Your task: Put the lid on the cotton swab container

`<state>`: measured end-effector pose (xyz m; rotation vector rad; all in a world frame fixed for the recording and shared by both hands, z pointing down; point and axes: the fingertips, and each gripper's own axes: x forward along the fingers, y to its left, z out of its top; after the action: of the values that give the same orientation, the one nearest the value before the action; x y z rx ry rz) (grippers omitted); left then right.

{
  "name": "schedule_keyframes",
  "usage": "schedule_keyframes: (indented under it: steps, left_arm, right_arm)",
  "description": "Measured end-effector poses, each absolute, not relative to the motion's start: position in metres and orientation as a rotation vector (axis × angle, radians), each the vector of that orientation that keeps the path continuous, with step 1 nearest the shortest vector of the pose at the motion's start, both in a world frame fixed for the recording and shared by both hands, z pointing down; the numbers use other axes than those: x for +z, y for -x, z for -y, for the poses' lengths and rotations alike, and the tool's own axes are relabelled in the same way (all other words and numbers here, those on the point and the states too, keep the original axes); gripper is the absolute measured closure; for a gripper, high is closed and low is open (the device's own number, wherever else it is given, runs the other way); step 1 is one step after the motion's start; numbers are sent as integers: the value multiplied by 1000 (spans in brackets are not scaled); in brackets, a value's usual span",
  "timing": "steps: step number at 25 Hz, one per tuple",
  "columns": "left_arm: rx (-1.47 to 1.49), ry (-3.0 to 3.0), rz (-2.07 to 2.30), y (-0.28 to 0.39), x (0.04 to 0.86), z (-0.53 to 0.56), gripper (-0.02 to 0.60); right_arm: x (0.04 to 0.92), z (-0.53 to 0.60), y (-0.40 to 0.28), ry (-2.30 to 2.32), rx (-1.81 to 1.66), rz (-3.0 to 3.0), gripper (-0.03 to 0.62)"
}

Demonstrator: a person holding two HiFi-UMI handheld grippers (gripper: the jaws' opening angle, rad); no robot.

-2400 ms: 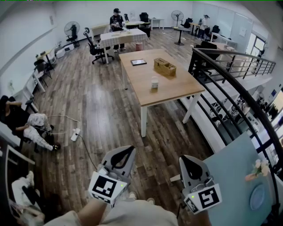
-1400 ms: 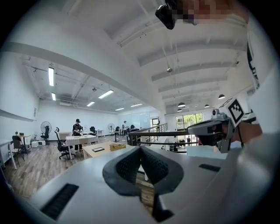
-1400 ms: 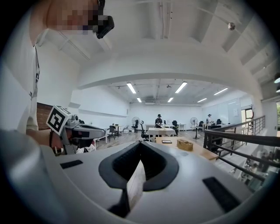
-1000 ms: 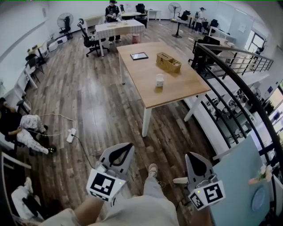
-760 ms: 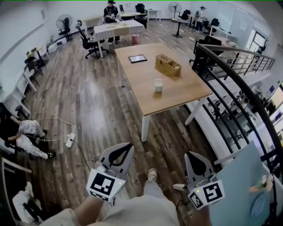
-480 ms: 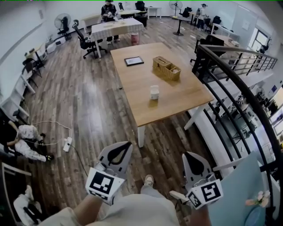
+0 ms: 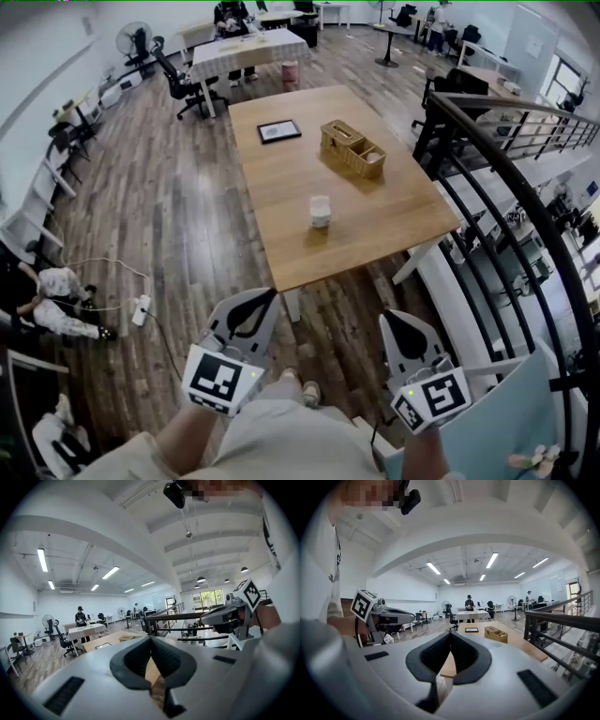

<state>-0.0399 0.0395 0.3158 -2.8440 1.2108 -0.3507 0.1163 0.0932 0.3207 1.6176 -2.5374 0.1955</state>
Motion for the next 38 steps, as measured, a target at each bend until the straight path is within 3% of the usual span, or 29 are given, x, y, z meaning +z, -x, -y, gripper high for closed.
schedule_keyframes:
  steps: [22, 38]
  left_arm:
    - [-495, 2936, -1201, -14, 376, 208, 560]
    - [-734, 3077, -1151, -16, 485, 364, 560]
  right_arm:
    - [368, 173, -151, -1529, 330, 2439, 568]
    - [488, 379, -139, -1431, 606, 2293, 566]
